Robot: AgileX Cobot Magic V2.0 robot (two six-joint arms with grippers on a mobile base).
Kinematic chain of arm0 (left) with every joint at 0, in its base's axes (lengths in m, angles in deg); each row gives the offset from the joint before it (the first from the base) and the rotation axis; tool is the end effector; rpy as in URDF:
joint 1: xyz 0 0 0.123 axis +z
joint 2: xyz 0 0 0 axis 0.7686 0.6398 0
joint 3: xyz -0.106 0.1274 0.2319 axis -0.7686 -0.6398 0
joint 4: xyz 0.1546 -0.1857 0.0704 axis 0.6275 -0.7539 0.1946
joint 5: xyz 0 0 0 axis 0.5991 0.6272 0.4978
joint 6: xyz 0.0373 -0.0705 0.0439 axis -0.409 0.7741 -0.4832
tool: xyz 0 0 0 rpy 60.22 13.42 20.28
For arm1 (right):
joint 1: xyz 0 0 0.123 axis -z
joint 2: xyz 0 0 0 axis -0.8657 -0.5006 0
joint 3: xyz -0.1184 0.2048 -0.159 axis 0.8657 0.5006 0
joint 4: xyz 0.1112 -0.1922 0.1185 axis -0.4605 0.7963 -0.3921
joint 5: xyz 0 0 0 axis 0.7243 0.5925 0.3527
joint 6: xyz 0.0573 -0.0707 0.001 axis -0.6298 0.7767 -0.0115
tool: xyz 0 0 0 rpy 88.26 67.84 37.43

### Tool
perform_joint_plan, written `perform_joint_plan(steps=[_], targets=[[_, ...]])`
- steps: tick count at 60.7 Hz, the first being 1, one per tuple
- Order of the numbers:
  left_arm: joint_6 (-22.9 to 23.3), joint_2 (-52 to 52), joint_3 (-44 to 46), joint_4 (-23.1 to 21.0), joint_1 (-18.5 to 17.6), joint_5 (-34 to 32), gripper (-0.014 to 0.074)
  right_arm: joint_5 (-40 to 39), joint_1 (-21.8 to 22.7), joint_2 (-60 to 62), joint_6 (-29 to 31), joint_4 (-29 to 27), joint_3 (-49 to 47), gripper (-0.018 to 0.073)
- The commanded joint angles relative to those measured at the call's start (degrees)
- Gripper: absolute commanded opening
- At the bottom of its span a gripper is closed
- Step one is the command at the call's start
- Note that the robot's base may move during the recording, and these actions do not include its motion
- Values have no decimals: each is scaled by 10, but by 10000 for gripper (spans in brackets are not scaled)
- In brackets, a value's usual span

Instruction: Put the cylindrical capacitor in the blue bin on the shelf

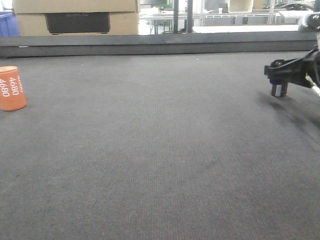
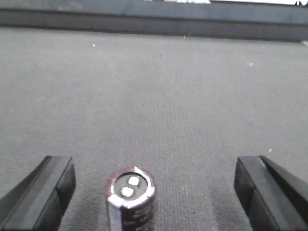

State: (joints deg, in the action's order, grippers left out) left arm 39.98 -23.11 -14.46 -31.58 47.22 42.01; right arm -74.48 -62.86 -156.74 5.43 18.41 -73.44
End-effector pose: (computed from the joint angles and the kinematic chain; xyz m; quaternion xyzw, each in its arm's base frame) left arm 0.0757 -0.0046 0.3751 0.0148 0.7146 -0.0270 0.6989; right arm 0.3874 0.0146 0.1402 -0.0101 0.7652 -0.0122 0.6436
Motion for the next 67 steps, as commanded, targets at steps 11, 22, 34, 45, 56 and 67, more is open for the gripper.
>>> perform_joint_plan(steps=[11,22,34,45,56,67], targets=[[0,2,2,-2,-2,-12,608,16,5,-41,0,4,-43,568],[0,2,2,-2,-2,-12,608,25,5,-54,0,4,-56,491],[0,2,2,-2,-2,-12,608,20,5,-54,0,4,-56,128],[0,3,-3,-2,-2,-7,608,20,5,-35,0,4,-55,-95],[0,21,-45,-2,-2,-12,608,39,5,58,0,4,-40,-133],[0,77,-113,-9,-2,-85,608,127,5,202,0,4,-25,-133]])
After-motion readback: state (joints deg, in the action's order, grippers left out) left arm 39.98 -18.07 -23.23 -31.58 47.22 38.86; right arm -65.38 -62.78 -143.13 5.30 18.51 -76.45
